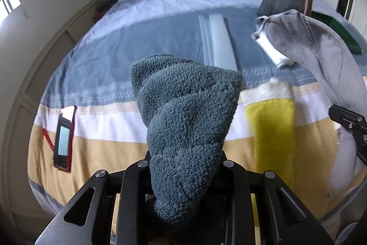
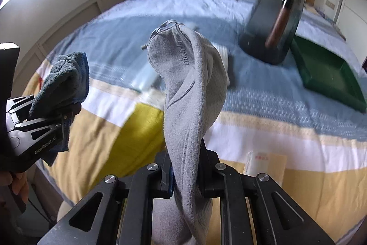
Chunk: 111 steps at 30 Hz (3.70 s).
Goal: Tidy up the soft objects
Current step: 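Close the left tool on the grey towel while the right tool grips and lifts the grey bag, then carry the grey towel and grey bag over the green tray with both tools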
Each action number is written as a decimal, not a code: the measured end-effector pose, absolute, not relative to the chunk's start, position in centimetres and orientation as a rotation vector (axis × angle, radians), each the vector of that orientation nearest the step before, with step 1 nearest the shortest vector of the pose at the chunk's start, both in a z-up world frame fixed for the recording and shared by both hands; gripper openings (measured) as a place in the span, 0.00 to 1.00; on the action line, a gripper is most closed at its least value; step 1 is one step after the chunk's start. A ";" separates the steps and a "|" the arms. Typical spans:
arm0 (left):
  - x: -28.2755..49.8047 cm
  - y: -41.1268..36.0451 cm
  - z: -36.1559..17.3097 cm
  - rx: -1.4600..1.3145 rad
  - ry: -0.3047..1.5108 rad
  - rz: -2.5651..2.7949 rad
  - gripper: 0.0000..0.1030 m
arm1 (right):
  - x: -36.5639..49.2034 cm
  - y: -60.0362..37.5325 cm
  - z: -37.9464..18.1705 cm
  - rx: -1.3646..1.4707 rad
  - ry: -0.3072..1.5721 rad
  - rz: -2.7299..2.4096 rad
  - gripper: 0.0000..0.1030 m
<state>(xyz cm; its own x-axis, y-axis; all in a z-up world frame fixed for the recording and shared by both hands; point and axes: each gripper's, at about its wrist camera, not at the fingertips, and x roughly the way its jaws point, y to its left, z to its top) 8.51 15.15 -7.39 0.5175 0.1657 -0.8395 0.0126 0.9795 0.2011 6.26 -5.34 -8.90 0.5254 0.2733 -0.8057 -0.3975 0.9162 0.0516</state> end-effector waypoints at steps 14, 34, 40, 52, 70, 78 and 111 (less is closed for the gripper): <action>5.7 8.5 1.6 0.192 0.858 -0.004 0.23 | 0.3 -12.6 1.4 -0.069 0.724 0.375 0.14; 9.8 -10.2 5.0 0.286 0.770 -0.318 0.23 | -2.4 -32.5 5.7 -0.006 0.604 0.079 0.14; 15.7 -15.8 3.2 0.235 0.853 -0.365 0.23 | 2.9 -36.5 4.3 0.007 0.642 0.006 0.14; 32.5 -22.3 -2.2 0.128 0.975 -0.232 0.24 | 22.9 -40.0 -0.6 -0.057 0.751 -0.009 0.14; 41.2 -23.4 -11.0 0.084 1.100 -0.064 0.24 | 41.5 -43.4 -7.7 -0.152 0.918 0.067 0.14; 41.3 -24.1 -11.9 0.101 1.100 -0.054 0.24 | 41.8 -42.7 -9.7 -0.170 0.953 0.065 0.15; 42.0 -24.0 -13.8 0.090 1.135 -0.044 0.30 | 42.4 -43.2 -12.2 -0.199 1.001 0.016 0.22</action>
<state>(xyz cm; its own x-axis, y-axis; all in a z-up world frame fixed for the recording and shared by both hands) 41.98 -24.02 -13.78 0.4219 0.0102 -0.9066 0.0810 0.9955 0.0489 42.35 -43.17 -12.23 0.5406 -0.0776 -0.8377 -0.1051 0.9817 -0.1587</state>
